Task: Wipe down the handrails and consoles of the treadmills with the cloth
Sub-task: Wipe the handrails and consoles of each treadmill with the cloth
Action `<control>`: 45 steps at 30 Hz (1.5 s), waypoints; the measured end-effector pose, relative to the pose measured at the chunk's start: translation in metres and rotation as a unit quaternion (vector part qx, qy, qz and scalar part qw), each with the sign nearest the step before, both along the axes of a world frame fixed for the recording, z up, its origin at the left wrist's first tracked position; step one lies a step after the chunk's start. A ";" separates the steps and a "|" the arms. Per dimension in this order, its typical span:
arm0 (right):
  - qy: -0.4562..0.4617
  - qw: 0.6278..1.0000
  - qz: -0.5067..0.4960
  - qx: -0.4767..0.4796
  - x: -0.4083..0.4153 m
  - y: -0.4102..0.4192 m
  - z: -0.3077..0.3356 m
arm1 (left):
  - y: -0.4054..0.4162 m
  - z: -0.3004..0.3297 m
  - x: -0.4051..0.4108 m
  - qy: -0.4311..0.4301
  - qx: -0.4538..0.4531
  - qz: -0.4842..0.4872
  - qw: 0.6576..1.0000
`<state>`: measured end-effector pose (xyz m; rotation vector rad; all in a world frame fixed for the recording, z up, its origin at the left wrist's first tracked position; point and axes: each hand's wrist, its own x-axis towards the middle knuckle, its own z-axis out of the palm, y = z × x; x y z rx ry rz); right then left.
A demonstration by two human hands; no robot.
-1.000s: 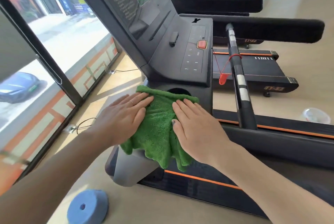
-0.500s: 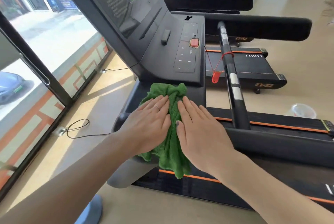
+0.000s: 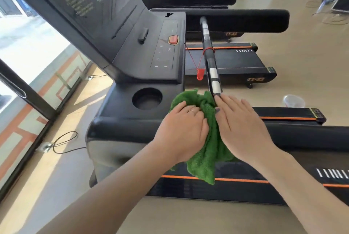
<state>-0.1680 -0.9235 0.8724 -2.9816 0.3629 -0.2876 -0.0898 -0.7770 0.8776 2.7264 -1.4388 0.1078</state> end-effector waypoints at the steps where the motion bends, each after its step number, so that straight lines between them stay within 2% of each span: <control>1: -0.005 1.000 -0.022 -0.006 -0.003 -0.015 -0.001 | -0.014 0.008 -0.005 0.013 0.025 0.001 1.000; 3: -0.010 0.997 -0.071 0.004 -0.014 -0.049 -0.003 | -0.032 0.011 -0.007 0.023 0.054 0.005 0.998; 5: 0.000 0.995 -0.096 0.018 -0.025 -0.078 -0.005 | -0.022 0.009 -0.006 0.011 0.034 0.003 0.999; 9: -0.003 0.997 -0.075 -0.009 -0.042 -0.097 -0.012 | 0.023 0.000 0.011 -0.049 -0.003 -0.084 0.995; 11: -0.032 0.997 -0.070 -0.010 -0.047 -0.098 -0.014 | 0.023 -0.003 0.012 -0.075 -0.010 -0.078 0.994; 15: -0.102 0.990 -0.094 0.028 -0.066 -0.114 -0.011 | -0.045 -0.018 -0.053 -0.123 -0.040 0.023 0.991; 20: -0.135 0.980 -0.108 0.098 -0.098 -0.141 -0.009 | -0.160 -0.034 -0.106 -0.134 -0.092 -0.036 0.986; 23: -0.136 0.977 -0.107 0.126 -0.114 -0.148 -0.007 | -0.173 -0.028 -0.102 -0.114 -0.044 -0.074 0.990; 25: -0.100 0.986 -0.098 0.094 -0.120 -0.147 -0.008 | -0.142 -0.025 -0.083 -0.112 -0.015 -0.097 0.989; 28: -0.050 0.997 -0.049 0.016 -0.121 -0.134 -0.012 | -0.092 -0.014 -0.053 -0.105 -0.029 -0.072 0.991; 32: -0.059 0.998 -0.031 0.012 -0.118 -0.123 -0.017 | -0.126 -0.017 -0.070 -0.136 -0.064 -0.052 0.987; 35: -0.059 0.996 -0.068 0.007 -0.131 -0.149 -0.018 | -0.182 -0.013 -0.094 -0.145 -0.076 -0.094 0.982; 39: -0.083 0.985 -0.145 -0.029 -0.165 -0.210 -0.029 | -0.240 -0.011 -0.126 -0.147 -0.028 -0.110 0.983; 43: -0.100 0.963 -0.246 -0.036 -0.178 -0.237 -0.032 | -0.238 -0.011 -0.123 -0.073 -0.054 -0.104 0.990; 45: -0.126 0.964 -0.227 -0.052 -0.159 -0.213 -0.034 | -0.213 -0.012 -0.107 -0.095 -0.078 -0.146 0.982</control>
